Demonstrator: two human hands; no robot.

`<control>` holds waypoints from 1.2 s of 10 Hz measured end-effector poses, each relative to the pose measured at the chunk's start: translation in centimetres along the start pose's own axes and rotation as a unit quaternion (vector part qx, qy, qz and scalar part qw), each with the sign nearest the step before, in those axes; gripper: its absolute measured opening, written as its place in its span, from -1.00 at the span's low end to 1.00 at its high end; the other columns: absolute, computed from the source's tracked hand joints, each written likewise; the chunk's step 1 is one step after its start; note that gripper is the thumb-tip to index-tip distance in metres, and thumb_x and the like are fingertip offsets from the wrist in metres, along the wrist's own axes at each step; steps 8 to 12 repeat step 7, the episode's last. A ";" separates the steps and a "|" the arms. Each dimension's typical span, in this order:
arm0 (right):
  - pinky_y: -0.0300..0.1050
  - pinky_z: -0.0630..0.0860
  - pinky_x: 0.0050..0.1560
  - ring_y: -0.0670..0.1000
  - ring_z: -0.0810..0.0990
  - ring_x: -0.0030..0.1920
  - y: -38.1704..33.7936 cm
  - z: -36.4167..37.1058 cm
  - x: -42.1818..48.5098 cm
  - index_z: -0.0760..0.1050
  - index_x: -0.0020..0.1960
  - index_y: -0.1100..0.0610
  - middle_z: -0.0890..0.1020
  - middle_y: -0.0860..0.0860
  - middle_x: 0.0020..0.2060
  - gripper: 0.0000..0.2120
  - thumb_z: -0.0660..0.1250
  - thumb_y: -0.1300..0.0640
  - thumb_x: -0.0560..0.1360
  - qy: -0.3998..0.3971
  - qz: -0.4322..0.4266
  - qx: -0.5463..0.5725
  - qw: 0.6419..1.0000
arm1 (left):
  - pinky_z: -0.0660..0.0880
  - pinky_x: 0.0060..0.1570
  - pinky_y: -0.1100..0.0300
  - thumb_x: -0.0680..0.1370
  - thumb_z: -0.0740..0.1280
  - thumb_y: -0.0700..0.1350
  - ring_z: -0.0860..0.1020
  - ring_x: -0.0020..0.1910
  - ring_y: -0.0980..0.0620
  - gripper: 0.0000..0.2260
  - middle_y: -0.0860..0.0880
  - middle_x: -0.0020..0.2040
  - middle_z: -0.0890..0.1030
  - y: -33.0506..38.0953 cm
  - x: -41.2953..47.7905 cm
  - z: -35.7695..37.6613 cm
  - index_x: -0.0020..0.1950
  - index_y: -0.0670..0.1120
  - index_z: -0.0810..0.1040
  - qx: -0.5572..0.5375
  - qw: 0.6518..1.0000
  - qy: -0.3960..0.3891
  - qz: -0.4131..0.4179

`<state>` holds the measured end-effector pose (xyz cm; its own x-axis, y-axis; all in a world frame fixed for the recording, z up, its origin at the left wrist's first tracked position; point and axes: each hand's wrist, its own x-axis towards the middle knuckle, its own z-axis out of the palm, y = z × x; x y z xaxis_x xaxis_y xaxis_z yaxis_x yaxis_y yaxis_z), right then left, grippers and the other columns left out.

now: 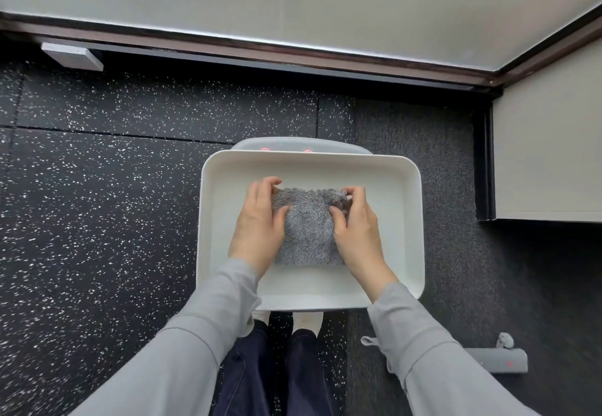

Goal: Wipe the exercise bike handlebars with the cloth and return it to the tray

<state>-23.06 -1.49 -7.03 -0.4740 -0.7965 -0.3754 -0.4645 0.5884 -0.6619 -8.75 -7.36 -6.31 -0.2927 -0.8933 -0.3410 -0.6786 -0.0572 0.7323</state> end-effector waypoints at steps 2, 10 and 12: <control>-0.03 0.25 0.31 0.10 0.34 0.39 0.9 -0.7 -1.4 0.22 0.45 0.16 0.38 0.12 0.40 -0.50 0.22 0.13 0.54 0.032 -0.197 -0.263 0.944 | 0.28 0.37 -0.05 0.50 0.18 0.17 0.21 0.48 -0.06 -0.37 -0.04 0.51 0.19 -1.7 -2.0 0.4 0.49 -0.09 0.14 0.355 0.912 -0.071 0.195; -0.01 -0.27 0.50 -0.05 -0.30 0.51 1.3 -2.9 -3.0 -0.34 0.50 0.07 -0.27 -0.04 0.51 -0.27 -0.05 -0.24 0.55 -0.125 -0.140 -0.314 0.931 | -0.24 0.45 0.02 0.38 -0.16 0.42 -0.33 0.47 -0.03 -0.17 0.00 0.46 -0.40 -1.7 -2.9 -1.0 0.39 -0.02 -0.48 0.403 0.895 -0.138 0.133; -0.01 -0.27 0.50 -0.05 -0.30 0.51 1.3 -2.9 -3.0 -0.34 0.50 0.07 -0.27 -0.04 0.51 -0.27 -0.05 -0.24 0.55 -0.125 -0.140 -0.314 0.931 | -0.24 0.45 0.02 0.38 -0.16 0.42 -0.33 0.47 -0.03 -0.17 0.00 0.46 -0.40 -1.7 -2.9 -1.0 0.39 -0.02 -0.48 0.403 0.895 -0.138 0.133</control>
